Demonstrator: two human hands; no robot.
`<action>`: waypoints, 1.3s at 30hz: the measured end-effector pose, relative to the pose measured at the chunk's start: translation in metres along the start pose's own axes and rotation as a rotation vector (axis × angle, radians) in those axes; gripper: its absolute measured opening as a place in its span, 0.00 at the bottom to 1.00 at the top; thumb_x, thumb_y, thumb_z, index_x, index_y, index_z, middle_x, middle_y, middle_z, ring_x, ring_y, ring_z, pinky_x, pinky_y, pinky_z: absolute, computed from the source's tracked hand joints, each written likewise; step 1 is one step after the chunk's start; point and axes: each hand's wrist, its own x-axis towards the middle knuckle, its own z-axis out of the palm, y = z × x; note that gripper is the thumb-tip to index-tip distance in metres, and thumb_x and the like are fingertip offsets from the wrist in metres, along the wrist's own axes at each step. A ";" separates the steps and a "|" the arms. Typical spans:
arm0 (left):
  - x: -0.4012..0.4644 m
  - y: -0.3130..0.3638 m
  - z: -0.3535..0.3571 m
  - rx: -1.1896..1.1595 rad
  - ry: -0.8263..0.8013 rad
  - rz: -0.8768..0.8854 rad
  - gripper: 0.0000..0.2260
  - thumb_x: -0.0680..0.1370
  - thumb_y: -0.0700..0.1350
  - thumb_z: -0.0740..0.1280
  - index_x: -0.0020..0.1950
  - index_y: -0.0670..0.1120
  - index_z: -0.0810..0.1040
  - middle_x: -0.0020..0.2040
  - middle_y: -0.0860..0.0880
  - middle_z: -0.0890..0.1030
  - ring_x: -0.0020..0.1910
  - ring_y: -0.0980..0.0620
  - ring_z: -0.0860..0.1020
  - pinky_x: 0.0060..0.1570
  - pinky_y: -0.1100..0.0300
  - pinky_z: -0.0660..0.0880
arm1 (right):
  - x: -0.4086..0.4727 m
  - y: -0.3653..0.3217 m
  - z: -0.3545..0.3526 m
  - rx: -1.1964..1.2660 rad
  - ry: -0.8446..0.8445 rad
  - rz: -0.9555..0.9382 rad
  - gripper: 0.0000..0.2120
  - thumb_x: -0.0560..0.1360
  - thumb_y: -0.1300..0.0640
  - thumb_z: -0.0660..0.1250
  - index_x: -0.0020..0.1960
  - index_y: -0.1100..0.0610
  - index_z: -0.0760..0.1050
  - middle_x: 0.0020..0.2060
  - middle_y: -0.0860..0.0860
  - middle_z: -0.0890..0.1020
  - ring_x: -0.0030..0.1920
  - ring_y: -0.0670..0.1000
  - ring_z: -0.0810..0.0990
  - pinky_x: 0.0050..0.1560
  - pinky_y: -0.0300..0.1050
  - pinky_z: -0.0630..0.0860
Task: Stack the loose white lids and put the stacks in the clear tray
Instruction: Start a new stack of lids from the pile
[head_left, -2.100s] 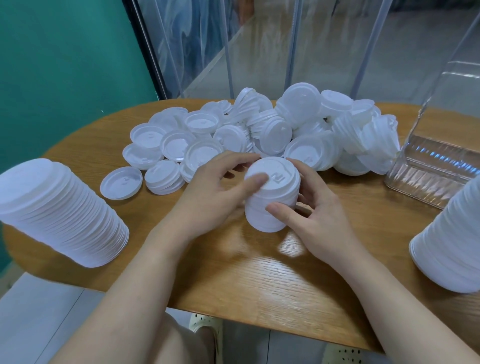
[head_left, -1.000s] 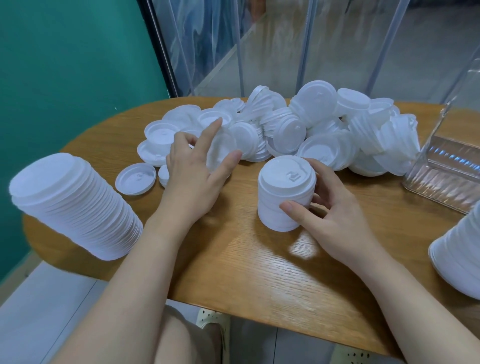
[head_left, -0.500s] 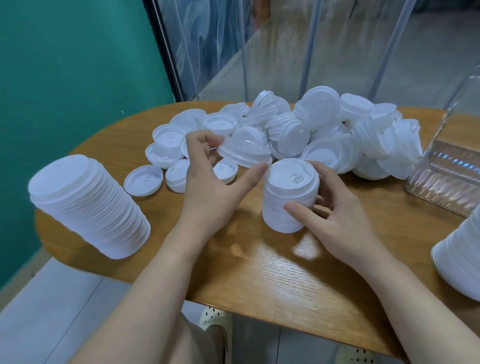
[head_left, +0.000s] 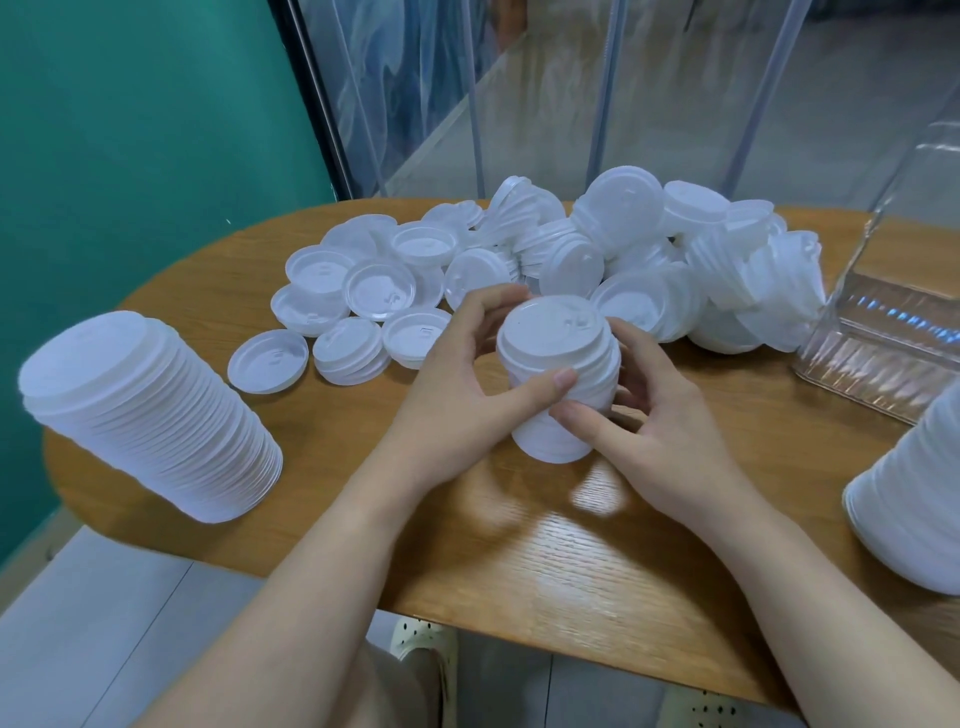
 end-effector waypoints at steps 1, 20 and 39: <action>0.000 0.000 0.001 0.013 -0.004 -0.004 0.30 0.72 0.51 0.78 0.71 0.52 0.72 0.66 0.58 0.79 0.68 0.60 0.75 0.71 0.55 0.72 | 0.000 0.000 0.000 0.003 0.000 -0.002 0.36 0.68 0.41 0.76 0.74 0.44 0.70 0.62 0.37 0.82 0.63 0.39 0.80 0.57 0.34 0.77; 0.004 0.004 -0.002 0.352 -0.081 0.113 0.30 0.73 0.61 0.74 0.72 0.53 0.73 0.65 0.62 0.77 0.66 0.65 0.72 0.64 0.71 0.67 | -0.001 0.001 0.001 -0.010 0.003 0.003 0.36 0.69 0.42 0.76 0.74 0.40 0.68 0.62 0.35 0.81 0.64 0.41 0.80 0.59 0.40 0.80; 0.024 -0.045 -0.074 1.006 -0.009 -0.017 0.17 0.77 0.65 0.69 0.58 0.57 0.84 0.74 0.52 0.72 0.74 0.51 0.61 0.73 0.52 0.51 | 0.000 -0.004 0.000 -0.038 0.010 0.026 0.35 0.64 0.40 0.75 0.70 0.31 0.68 0.60 0.32 0.80 0.63 0.38 0.79 0.57 0.36 0.78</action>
